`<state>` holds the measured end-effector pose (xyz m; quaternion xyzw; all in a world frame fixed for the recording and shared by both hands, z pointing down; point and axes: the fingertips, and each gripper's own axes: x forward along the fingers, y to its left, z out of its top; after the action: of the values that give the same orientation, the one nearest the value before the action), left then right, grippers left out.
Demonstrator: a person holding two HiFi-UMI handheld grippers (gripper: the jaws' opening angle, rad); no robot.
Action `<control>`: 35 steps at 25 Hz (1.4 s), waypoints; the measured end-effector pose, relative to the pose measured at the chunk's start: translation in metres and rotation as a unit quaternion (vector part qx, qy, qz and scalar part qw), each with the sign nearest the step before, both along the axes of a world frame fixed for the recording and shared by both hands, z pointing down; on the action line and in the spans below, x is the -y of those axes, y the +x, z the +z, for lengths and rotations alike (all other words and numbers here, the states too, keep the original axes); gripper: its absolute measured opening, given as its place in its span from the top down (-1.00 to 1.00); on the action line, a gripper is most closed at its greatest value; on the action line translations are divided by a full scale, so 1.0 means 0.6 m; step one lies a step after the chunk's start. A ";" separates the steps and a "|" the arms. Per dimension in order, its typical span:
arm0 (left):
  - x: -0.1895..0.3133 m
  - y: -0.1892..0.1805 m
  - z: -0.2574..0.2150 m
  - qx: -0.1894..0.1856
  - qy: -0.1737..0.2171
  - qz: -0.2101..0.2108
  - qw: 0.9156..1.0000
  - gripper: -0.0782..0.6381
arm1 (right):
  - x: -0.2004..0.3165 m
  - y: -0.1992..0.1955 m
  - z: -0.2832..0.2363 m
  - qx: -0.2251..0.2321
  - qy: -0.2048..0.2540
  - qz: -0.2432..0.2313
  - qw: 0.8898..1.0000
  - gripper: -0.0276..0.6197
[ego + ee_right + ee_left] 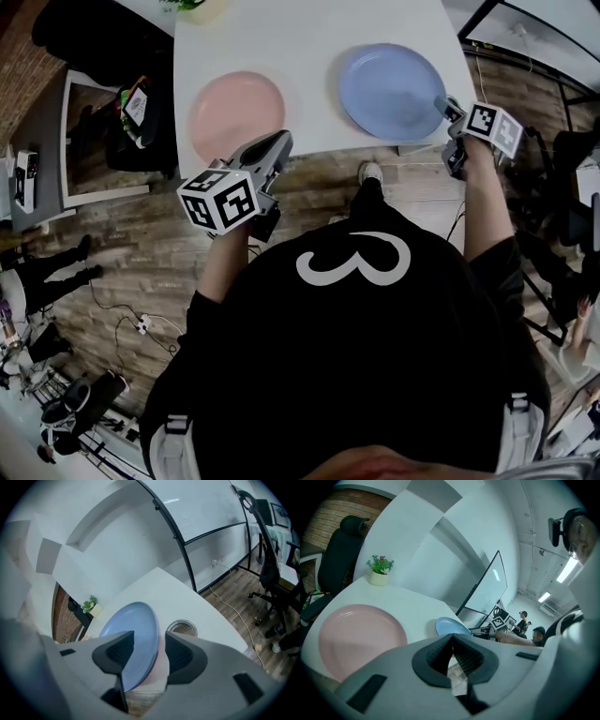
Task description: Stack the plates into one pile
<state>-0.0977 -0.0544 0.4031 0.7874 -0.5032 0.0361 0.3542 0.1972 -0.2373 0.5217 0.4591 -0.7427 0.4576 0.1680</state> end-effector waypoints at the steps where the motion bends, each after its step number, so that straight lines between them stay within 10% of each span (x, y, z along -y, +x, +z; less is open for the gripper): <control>1: -0.005 -0.005 -0.002 -0.003 0.001 -0.004 1.000 0.73 | -0.001 0.005 -0.003 -0.002 0.003 0.009 1.000 0.30; 7: -0.026 -0.027 -0.012 -0.003 0.010 -0.022 1.000 0.73 | -0.002 -0.005 -0.083 0.003 0.101 0.049 0.994 0.31; 18: -0.076 -0.048 -0.040 0.003 0.034 -0.038 0.999 0.73 | -0.105 -0.175 -0.207 0.129 0.191 -0.076 0.970 0.83; 35: -0.182 -0.181 -0.060 0.001 0.044 -0.123 0.991 0.73 | -0.240 -0.391 -0.210 0.150 0.130 -0.252 0.947 0.83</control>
<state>-0.2063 0.0550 0.3672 0.7346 -0.5976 -0.0289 0.3200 -0.0376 -0.0933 0.3957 0.2006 -0.9039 0.3635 0.1034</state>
